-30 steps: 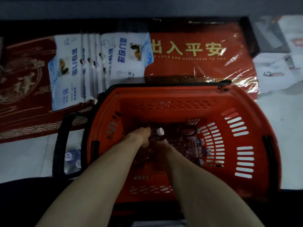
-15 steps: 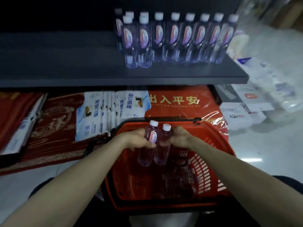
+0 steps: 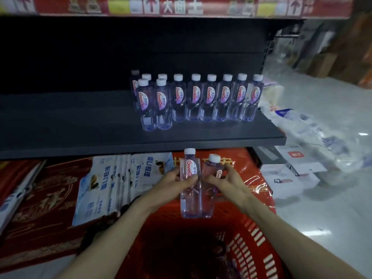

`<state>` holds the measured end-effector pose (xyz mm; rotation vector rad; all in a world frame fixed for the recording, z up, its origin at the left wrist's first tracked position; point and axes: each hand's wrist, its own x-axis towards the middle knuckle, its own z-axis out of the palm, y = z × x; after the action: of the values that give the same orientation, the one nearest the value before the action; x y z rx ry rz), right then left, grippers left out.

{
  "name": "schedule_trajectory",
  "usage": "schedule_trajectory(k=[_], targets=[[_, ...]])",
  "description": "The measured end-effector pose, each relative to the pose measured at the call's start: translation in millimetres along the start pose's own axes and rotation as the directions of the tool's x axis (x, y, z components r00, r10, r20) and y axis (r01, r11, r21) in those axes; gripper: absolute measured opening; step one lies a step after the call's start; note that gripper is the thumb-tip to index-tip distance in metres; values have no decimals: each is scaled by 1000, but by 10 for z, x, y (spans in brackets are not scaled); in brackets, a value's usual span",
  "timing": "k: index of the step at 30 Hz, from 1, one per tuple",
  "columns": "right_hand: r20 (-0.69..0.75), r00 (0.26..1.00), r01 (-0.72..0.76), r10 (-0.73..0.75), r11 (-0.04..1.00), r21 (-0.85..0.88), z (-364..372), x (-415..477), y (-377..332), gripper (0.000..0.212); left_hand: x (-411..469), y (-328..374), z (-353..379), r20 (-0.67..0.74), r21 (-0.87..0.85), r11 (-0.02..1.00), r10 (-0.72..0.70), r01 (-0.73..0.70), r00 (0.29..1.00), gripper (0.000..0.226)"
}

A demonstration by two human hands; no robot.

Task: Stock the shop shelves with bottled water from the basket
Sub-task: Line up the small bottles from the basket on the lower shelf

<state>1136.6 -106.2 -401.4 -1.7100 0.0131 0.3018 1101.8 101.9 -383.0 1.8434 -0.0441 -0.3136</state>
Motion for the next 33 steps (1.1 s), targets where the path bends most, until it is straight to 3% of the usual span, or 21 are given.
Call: schedule_trajectory(k=[4, 9, 12, 13, 16, 20, 23, 26, 30, 33], targets=[[-67, 995, 71, -77, 995, -76, 47, 154, -59, 53, 204, -20, 50, -57, -112, 994, -11, 4, 998, 88], [-32, 996, 77, -79, 996, -52, 113, 158, -165, 58, 339, 3, 92, -71, -285, 959, -23, 1, 997, 77], [41, 999, -36, 30, 988, 152, 103, 195, -167, 53, 373, -28, 124, -98, -370, 929, -36, -3, 995, 40], [73, 995, -79, 64, 972, 223, 88, 211, -156, 52, 388, -58, 117, -111, -388, 922, -52, 5, 992, 41], [147, 986, -123, 74, 924, 363, 12, 254, -113, 44, 390, -83, 93, -71, -338, 941, -53, 26, 996, 68], [130, 992, -40, -7, 934, 355, -47, 283, -108, 59, 370, -30, 25, -97, -280, 960, -47, 18, 994, 59], [101, 991, 49, -90, 935, 352, -65, 254, -126, 52, 288, 60, 22, -121, -204, 979, 6, -31, 993, 62], [14, 986, 151, -165, 934, 324, -52, 190, -246, 31, 225, 144, 45, -199, -138, 982, 103, -132, 975, 61], [-125, 965, 256, -229, 922, 289, 39, 131, -429, 39, 152, 311, 32, -284, -28, 975, 204, -221, 937, 63], [-193, 939, 325, -286, 922, 212, 65, 105, -608, 24, 166, 478, -36, -307, 13, 962, 264, -274, 914, 70]])
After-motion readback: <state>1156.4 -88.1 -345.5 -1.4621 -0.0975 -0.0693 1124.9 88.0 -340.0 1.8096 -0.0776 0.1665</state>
